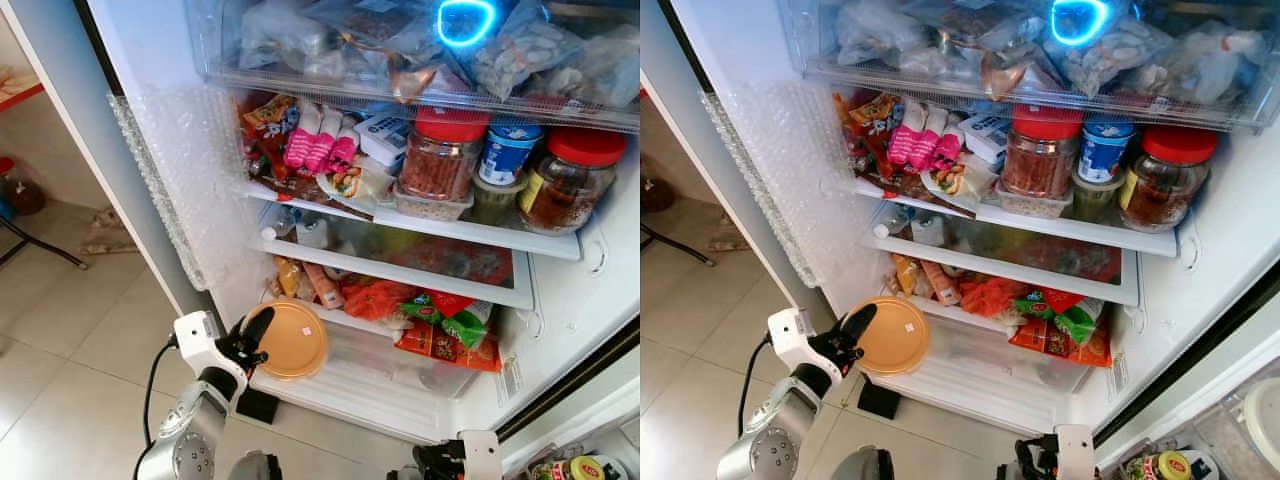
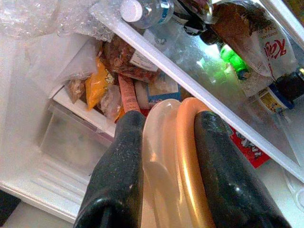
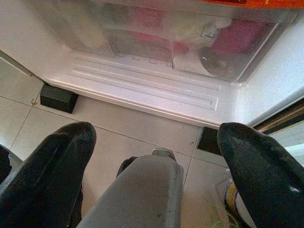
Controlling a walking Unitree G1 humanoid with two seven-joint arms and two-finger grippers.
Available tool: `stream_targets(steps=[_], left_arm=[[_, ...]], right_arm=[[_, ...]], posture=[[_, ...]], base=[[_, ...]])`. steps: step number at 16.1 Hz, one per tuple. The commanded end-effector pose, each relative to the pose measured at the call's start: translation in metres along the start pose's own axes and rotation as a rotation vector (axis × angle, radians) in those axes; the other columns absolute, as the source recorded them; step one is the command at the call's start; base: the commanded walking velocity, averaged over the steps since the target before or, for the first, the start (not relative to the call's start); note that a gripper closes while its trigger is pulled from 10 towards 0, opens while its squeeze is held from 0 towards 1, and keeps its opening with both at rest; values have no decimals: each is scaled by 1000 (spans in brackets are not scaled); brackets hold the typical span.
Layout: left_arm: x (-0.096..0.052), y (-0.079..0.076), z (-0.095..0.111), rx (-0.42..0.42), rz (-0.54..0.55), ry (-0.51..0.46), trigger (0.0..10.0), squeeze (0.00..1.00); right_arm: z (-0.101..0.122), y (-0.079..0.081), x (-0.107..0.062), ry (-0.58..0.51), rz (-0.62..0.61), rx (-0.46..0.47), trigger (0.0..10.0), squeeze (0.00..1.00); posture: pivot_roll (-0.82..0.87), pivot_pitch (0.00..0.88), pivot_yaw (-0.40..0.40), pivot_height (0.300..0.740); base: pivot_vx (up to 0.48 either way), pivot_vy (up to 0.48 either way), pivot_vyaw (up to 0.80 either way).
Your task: Restocking fridge
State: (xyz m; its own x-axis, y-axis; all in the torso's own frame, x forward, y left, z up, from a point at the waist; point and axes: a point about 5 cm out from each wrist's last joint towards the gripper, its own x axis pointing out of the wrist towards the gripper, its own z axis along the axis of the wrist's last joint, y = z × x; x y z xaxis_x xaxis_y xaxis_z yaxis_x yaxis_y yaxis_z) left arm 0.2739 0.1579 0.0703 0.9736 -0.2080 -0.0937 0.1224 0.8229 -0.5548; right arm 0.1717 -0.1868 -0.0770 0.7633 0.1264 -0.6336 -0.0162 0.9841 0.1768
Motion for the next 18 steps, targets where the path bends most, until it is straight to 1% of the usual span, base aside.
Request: stream_targets(steps=[1, 5, 10, 13, 14, 16, 18], left_arm=[[2, -2, 3, 5, -7, -15, 10000, 0], [3, -2, 4, 3, -7, -20, 10000, 0], [3, -2, 5, 2, -9, -22, 10000, 0], [3, -1, 5, 3, -9, -24, 10000, 0], [3, -2, 5, 4, -11, -22, 10000, 0], [3, -2, 5, 4, -9, -23, 10000, 0], [2, -1, 4, 3, -7, -22, 10000, 0]], right_arm=[[-4, -3, -2, 18, -16, 7, 10000, 0], [1, -2, -1, -19, -6, 14, 10000, 0], [3, 1, 0, -31, 5, 10, 10000, 0], [9, 1, 1, -73, 7, 15, 10000, 0], [14, 2, 3, -110, 15, 17, 10000, 0], [23, 6, 4, -167, 53, -10, 10000, 0], [23, 7, 1, -196, 68, -15, 10000, 0]], posture=[[-69, 65, 24, 642], [-67, 65, 23, 642], [-65, 64, 23, 642], [-65, 61, 24, 642], [-65, 60, 24, 642], [-64, 58, 24, 642], [-66, 59, 21, 642]], base=[[0, 0, 0], [0, 0, 0], [0, 0, 0], [0, 0, 0], [0, 0, 0], [0, 0, 0], [0, 0, 0]])
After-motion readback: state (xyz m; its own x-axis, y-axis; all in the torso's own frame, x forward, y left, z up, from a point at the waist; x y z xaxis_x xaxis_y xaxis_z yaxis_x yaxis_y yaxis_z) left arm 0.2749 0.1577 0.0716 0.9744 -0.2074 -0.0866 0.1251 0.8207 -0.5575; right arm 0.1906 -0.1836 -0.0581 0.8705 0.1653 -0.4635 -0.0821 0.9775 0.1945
